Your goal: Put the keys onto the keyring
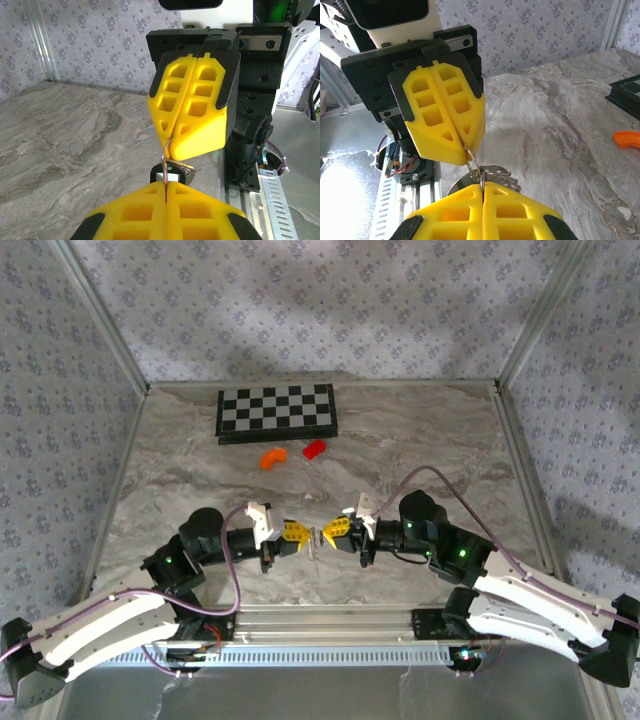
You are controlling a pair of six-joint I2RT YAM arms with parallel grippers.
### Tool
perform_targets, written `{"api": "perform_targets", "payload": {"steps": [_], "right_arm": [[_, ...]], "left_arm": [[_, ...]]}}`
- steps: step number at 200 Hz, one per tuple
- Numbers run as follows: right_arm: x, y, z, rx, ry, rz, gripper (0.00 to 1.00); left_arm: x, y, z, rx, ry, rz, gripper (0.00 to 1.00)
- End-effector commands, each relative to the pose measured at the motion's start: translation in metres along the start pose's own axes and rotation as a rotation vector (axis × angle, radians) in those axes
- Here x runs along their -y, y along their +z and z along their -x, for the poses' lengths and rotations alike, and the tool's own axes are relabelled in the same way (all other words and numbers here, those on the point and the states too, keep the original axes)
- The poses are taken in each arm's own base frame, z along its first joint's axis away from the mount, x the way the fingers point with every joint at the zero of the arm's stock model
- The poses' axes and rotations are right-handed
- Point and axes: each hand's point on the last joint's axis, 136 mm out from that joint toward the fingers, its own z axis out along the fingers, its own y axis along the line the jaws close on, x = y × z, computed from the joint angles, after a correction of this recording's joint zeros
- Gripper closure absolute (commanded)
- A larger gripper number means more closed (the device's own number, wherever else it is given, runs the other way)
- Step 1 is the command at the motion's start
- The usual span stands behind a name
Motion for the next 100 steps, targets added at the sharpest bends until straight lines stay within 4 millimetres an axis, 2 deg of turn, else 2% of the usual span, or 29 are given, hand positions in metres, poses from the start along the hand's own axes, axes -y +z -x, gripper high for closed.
{"api": "perform_targets", "payload": {"steps": [1,100], "right_arm": [[-0.0053,-0.0051,0.0117,0.029,-0.025,0.022,1.0],[-0.0069,-0.0079,0.0093,0.013,-0.026,0.024,1.0]], "left_arm": [[0.0073,-0.0028,0.0156,0.057,0.018,-0.03,1.0],[0.0081,-0.0025,0.0144,0.057,0.017,-0.034,1.0]]}}
